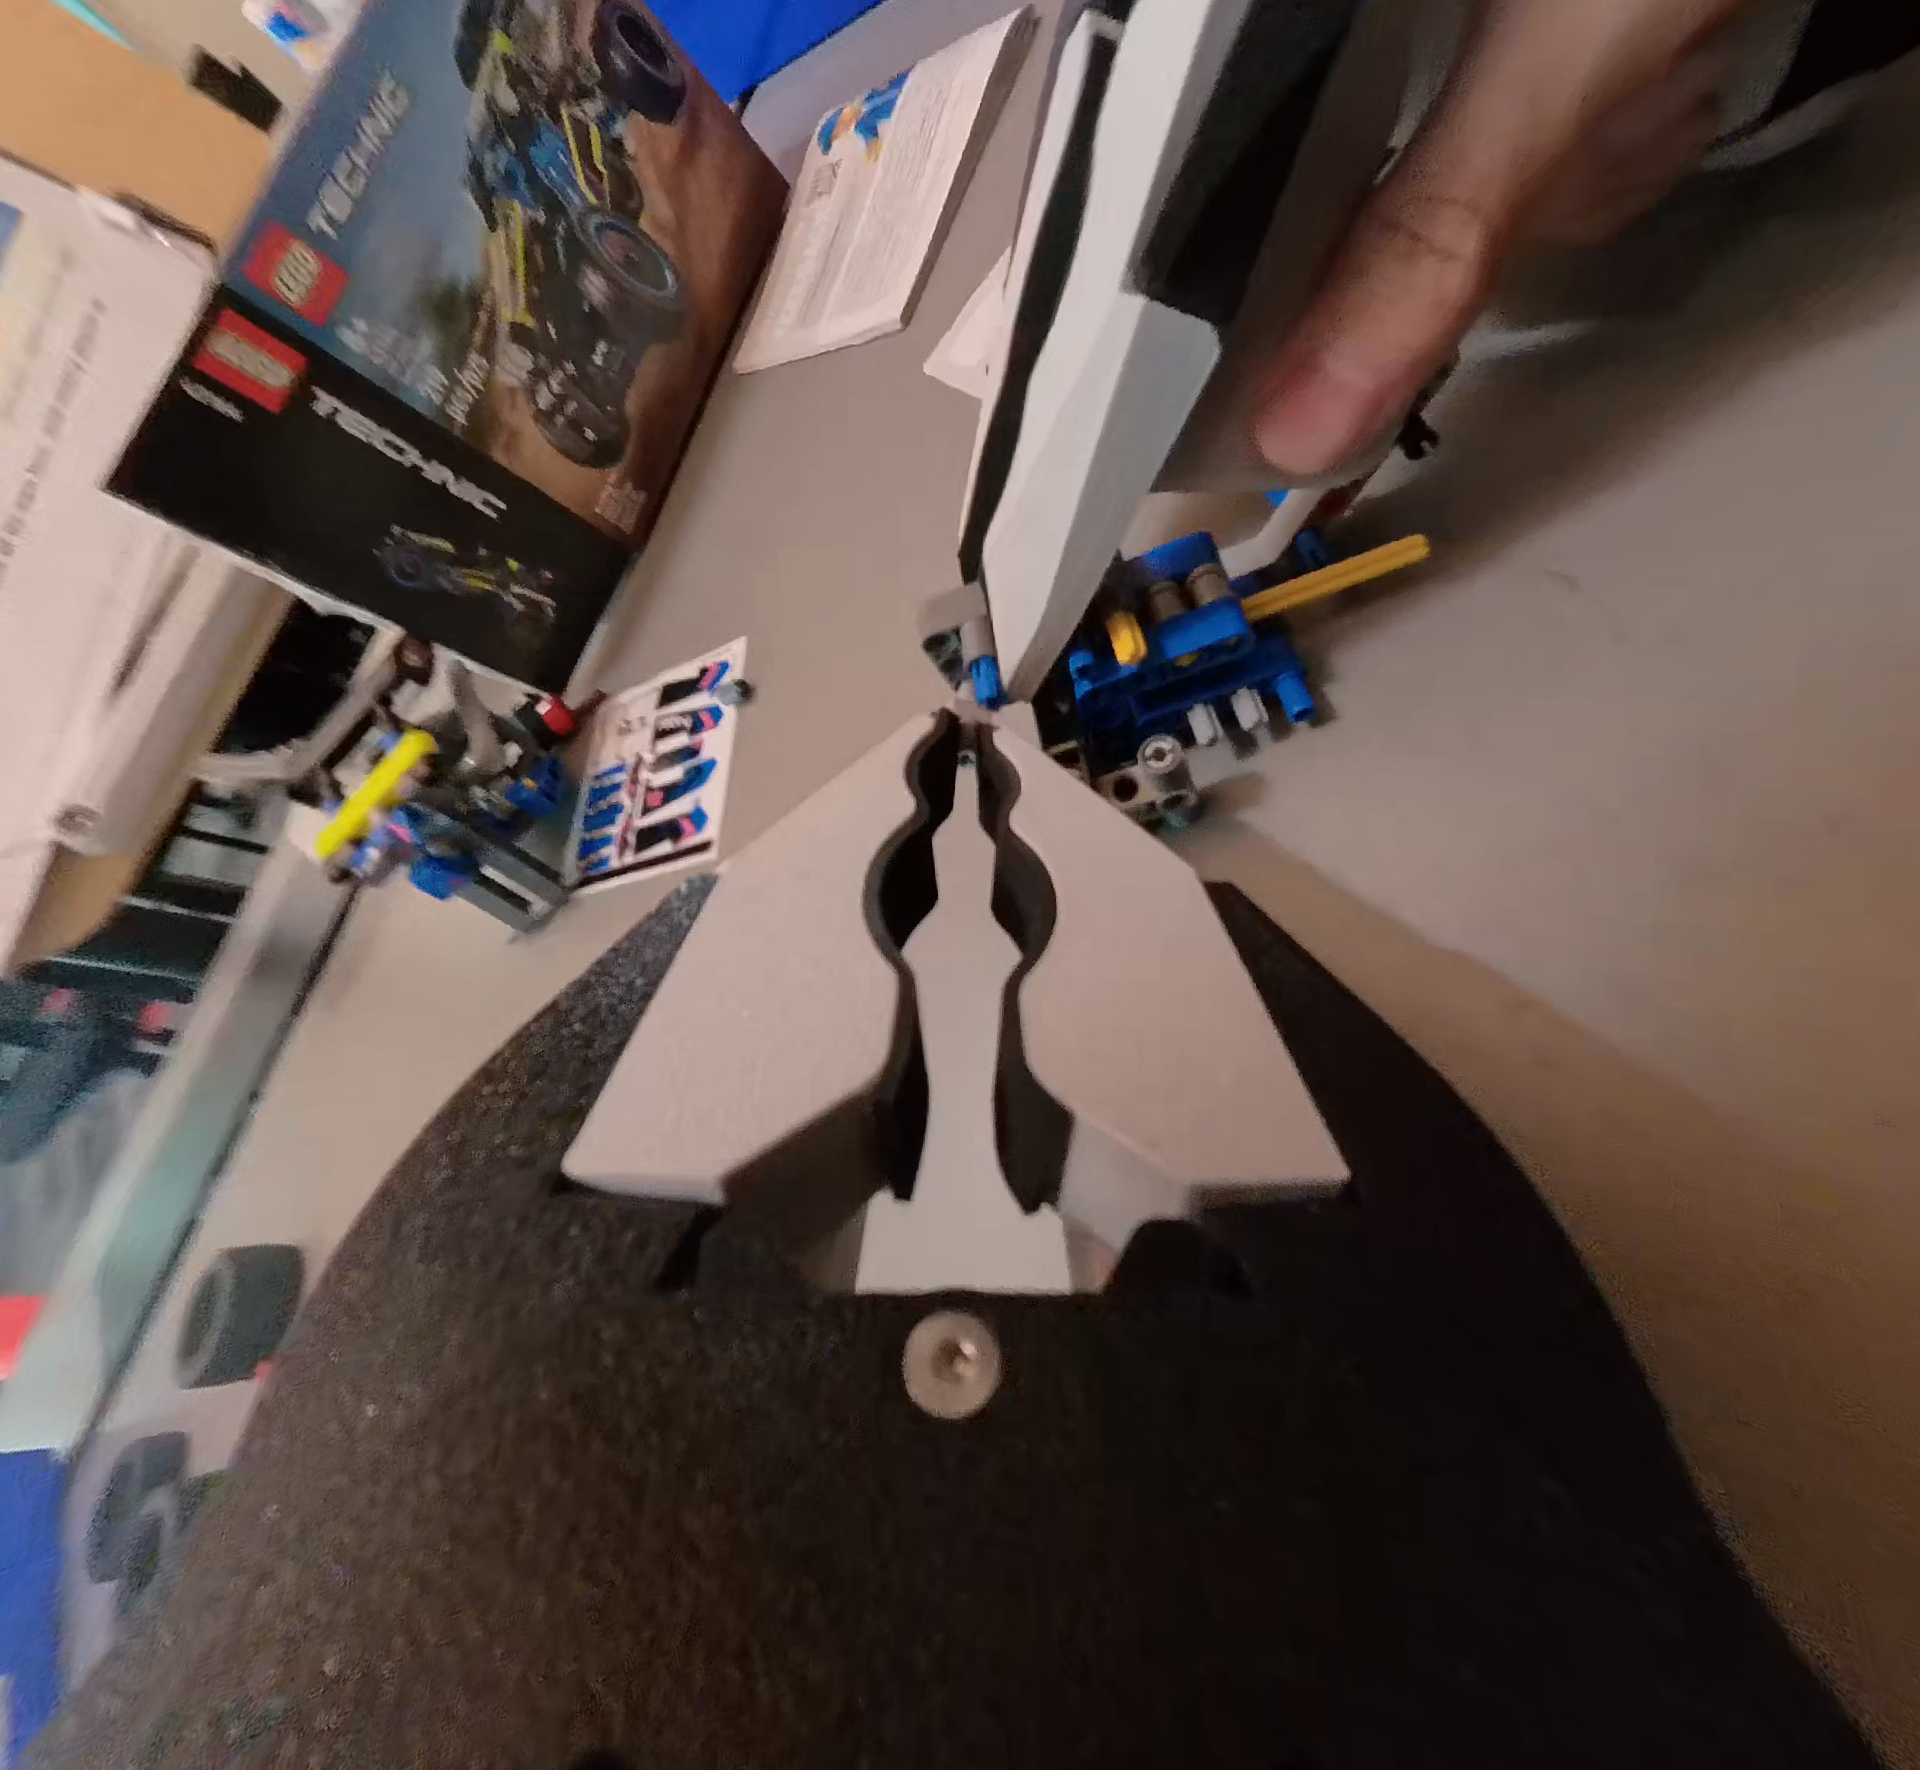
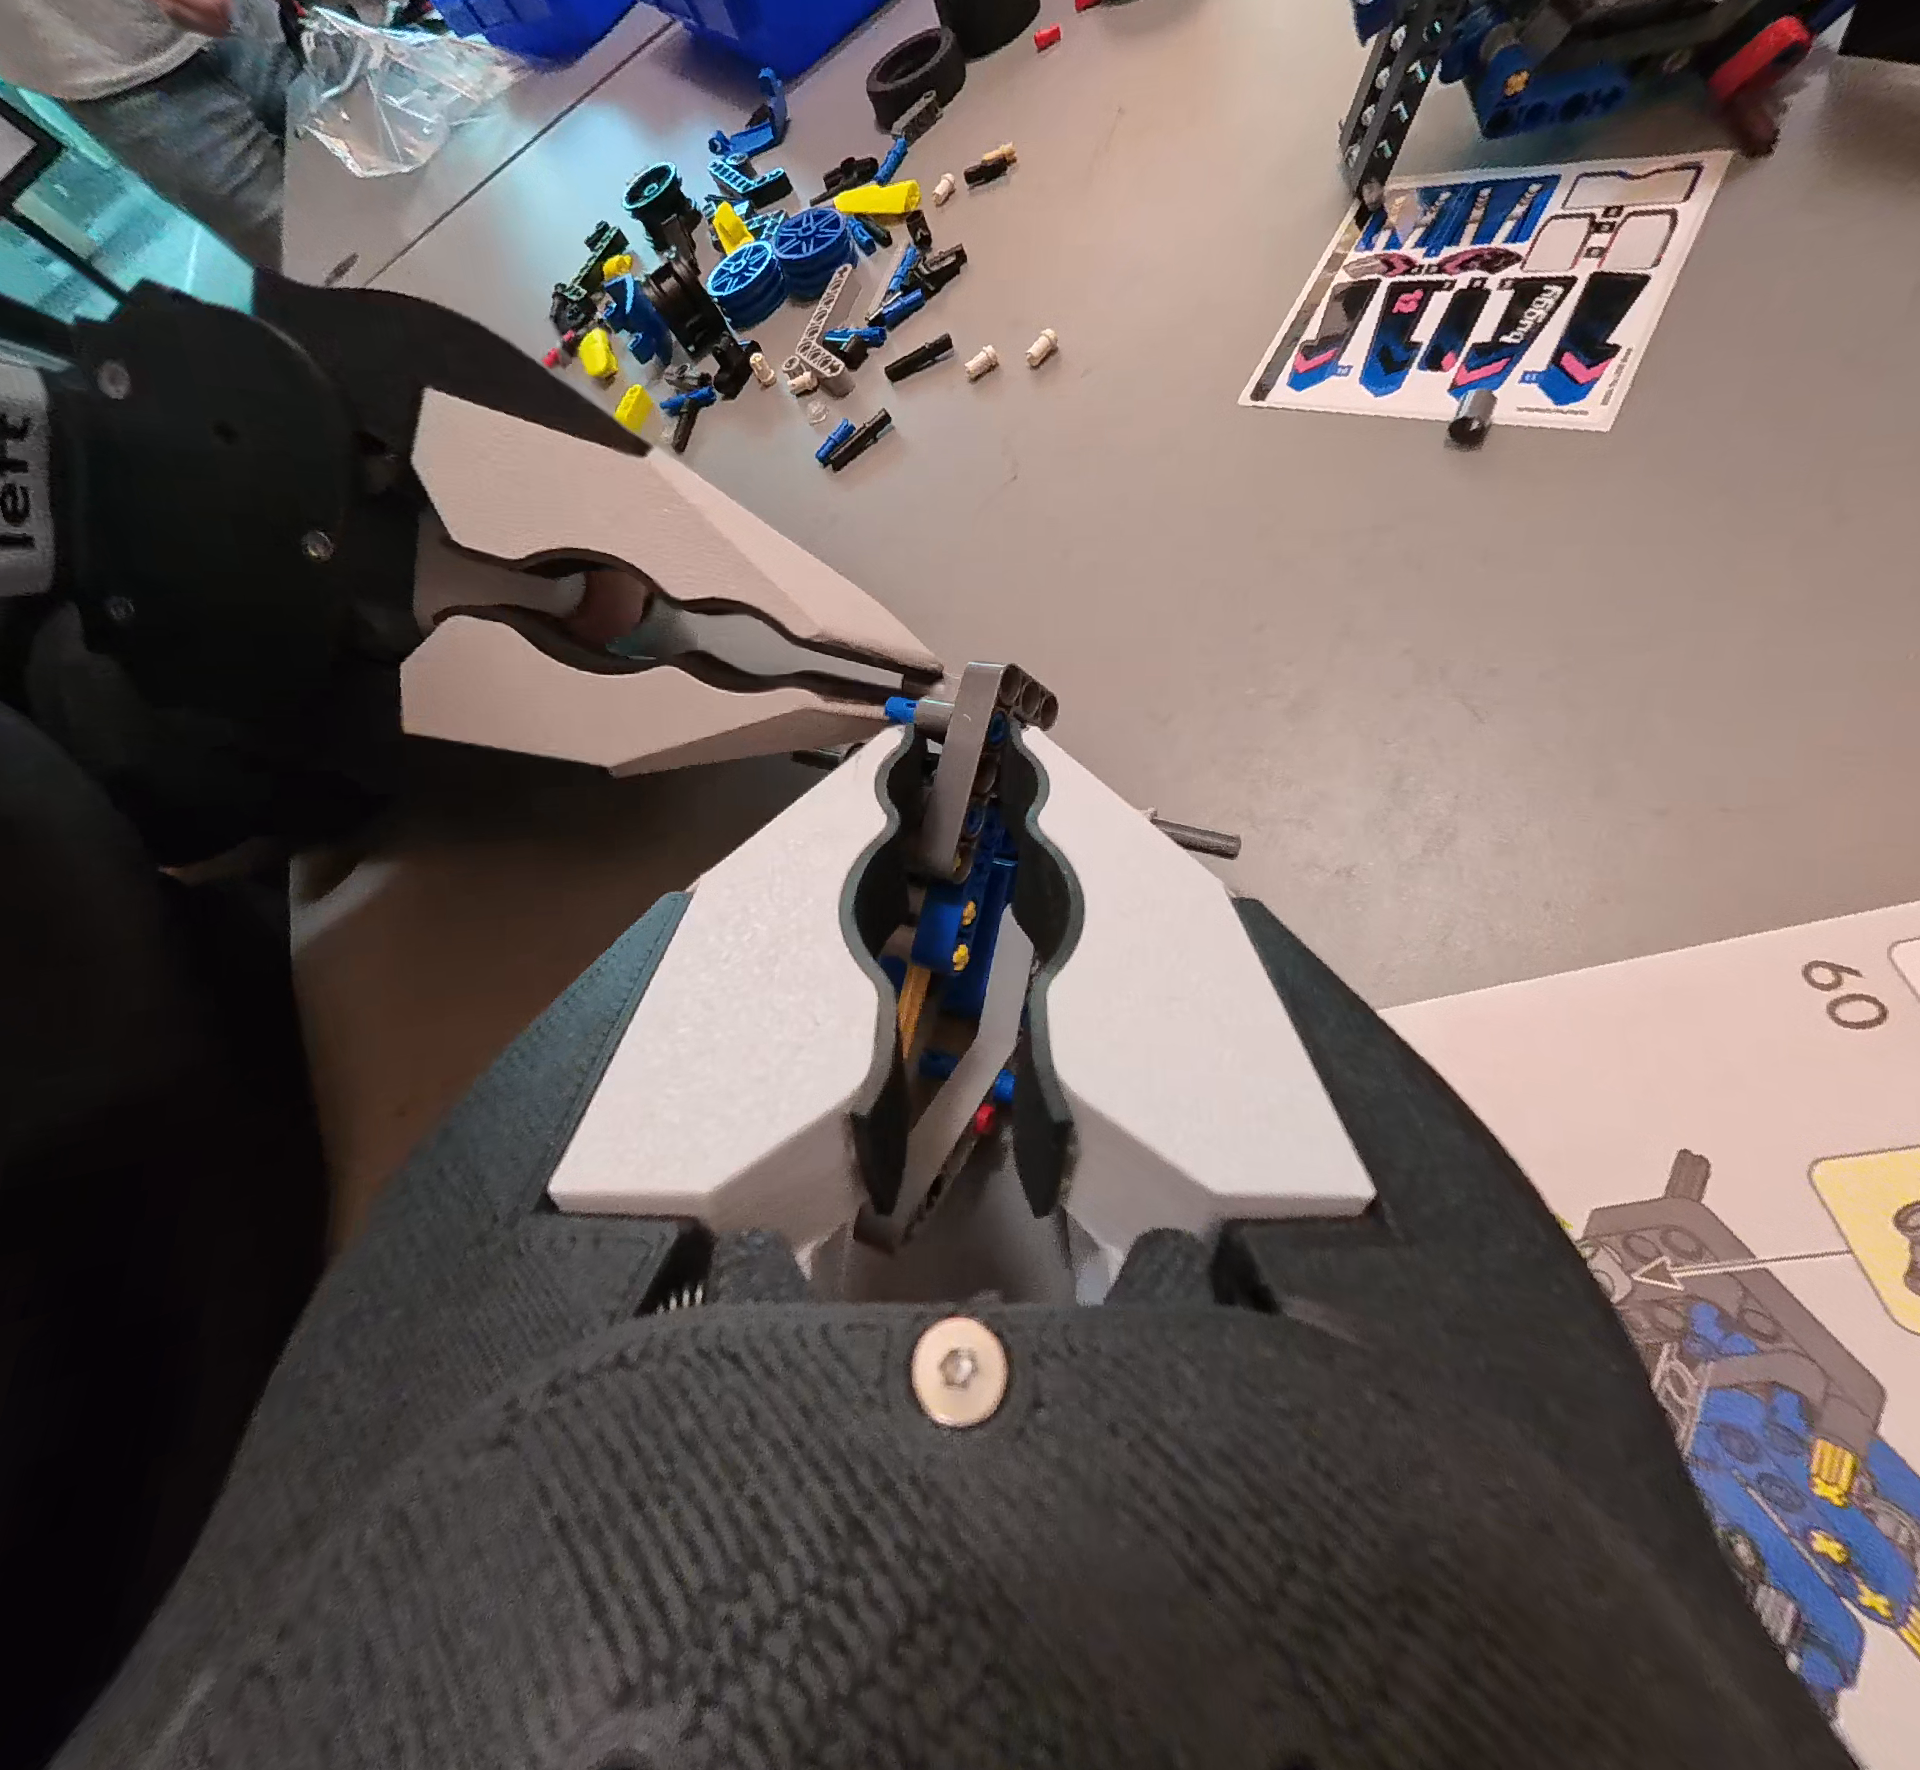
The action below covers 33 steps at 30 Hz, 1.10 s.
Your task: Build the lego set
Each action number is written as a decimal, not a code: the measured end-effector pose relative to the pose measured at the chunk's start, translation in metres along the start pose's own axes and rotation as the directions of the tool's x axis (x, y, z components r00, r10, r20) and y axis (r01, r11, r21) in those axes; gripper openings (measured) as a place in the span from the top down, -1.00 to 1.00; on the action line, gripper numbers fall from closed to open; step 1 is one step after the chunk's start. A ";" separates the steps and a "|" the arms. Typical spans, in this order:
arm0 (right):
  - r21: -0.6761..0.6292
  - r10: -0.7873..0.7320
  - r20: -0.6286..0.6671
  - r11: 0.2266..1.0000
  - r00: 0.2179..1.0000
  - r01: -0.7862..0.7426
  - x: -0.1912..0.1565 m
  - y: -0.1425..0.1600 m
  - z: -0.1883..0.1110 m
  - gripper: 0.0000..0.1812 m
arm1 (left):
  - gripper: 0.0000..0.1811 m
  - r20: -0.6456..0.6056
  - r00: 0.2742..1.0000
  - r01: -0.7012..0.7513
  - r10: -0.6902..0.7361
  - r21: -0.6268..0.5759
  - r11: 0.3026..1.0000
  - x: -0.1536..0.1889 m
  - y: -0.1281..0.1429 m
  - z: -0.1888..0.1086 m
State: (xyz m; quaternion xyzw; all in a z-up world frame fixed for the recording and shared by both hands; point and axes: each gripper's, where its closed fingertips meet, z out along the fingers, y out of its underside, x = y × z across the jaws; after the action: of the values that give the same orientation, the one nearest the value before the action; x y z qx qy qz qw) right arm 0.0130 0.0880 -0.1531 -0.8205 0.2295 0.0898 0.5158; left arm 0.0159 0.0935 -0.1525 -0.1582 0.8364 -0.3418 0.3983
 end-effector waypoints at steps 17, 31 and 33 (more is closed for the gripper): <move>0.003 0.117 0.091 0.993 0.989 -0.118 0.003 -0.002 -0.002 0.85 | 1.00 -0.316 0.939 0.135 -0.137 -0.027 0.990 0.012 0.020 -0.002; -0.011 0.098 0.116 0.995 0.988 -0.098 0.001 0.000 -0.005 0.85 | 0.69 -0.608 0.774 -0.164 0.178 0.080 0.983 -0.023 0.045 0.016; -0.013 0.102 0.123 0.995 0.987 -0.101 0.001 0.000 -0.005 0.85 | 0.70 -0.678 0.691 -0.211 0.251 0.142 0.967 -0.018 0.045 0.019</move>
State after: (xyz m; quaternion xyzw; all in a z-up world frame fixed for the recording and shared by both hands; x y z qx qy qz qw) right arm 0.0131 0.0835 -0.1511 -0.8022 0.2384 0.1673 0.5211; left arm 0.0427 0.1266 -0.1824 0.0975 0.9279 -0.3452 0.1017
